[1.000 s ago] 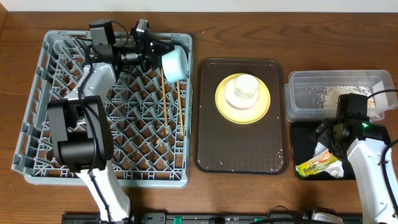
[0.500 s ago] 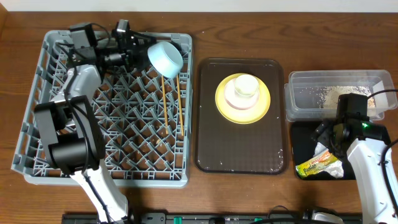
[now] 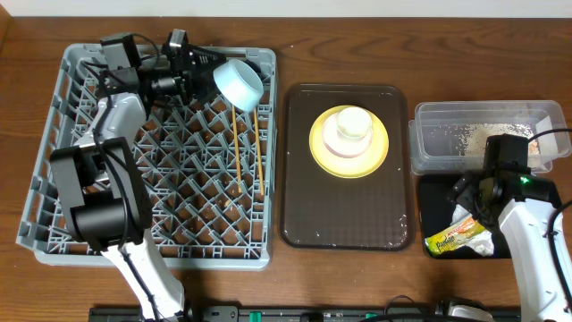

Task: Sort waste into correct bins and load items into the dishwasher rack
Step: 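Set the blue bowl into the rack slots and open the left gripper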

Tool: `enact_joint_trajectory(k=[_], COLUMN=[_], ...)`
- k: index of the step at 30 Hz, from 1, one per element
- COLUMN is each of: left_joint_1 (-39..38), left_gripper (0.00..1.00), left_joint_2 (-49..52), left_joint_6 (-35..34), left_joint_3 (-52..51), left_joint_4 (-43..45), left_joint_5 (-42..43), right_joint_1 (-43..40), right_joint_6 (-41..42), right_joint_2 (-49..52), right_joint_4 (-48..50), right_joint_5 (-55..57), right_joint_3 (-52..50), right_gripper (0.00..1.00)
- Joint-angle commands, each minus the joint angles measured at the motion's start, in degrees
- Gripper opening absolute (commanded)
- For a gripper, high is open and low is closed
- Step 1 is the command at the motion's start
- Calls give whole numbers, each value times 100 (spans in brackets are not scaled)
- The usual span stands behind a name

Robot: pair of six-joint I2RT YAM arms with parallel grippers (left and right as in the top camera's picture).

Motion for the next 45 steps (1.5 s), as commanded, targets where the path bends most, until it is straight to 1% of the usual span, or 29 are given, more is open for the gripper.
enact_joint_trajectory(k=[1, 4, 7, 11, 16, 22, 29, 30, 31, 33, 34, 35, 39, 41, 44, 45], left_joint_1=[-55, -81, -94, -94, -107, -105, -114, -144, -188, -354, -490, -629, -1517, -2004, -2605, -2750], left_gripper=[88, 88, 88, 89, 88, 88, 87, 79, 65, 28, 19, 7, 6, 7, 11, 11], left_joint_2=[72, 72, 72, 72, -26, -638, -1781, -1987, -2138, -2433, -2568, -2660, -2796, -2712, -2524, -2463], left_joint_6=[79, 356, 857, 1357, 1731, 2103, 2100, 2107, 2162, 2398, 2459, 2496, 2601, 2616, 2616, 2614], left_joint_3=[-83, -151, -164, -164, -164, -164, -164, -164, -164, -164, -164, -164, -164, -164, -164, -164], left_joint_4=[-109, -494, -1193, -1943, -2485, -3152, -3407, -3510, -3587, -3735, -3814, -3862, -3821, -3781, -3696, -3648], left_joint_5=[125, 52, -262, -785, -1276, -2345, -3515, -3797, -3989, -4350, -4577, -4789, -5766, -6485, -7606, -7853], right_joint_1=[-42, -42, -42, -42, -42, -42, -42, -42, -42, -42, -42, -42, -42, -42, -42, -42], right_joint_6=[-22, -22, -22, -22, -22, -22, -22, -22, -22, -22, -22, -22, -22, -22, -22, -22], right_joint_2=[-46, -46, -46, -46, -46, -46, -46, -46, -46, -46, -46, -46, -46, -46, -46, -46], right_joint_4=[-4, -4, -4, -4, -4, -4, -4, -4, -4, -4, -4, -4, -4, -4, -4, -4], right_joint_5=[120, 120, 120, 120, 120, 120, 120, 120, 120, 120, 120, 120, 120, 120, 120, 120], right_joint_3=[70, 70, 70, 70, 70, 70, 70, 70, 70, 70, 70, 70, 70, 70, 70, 70], right_gripper=[99, 99, 99, 99, 99, 99, 99, 99, 99, 99, 99, 99, 99, 99, 99, 99])
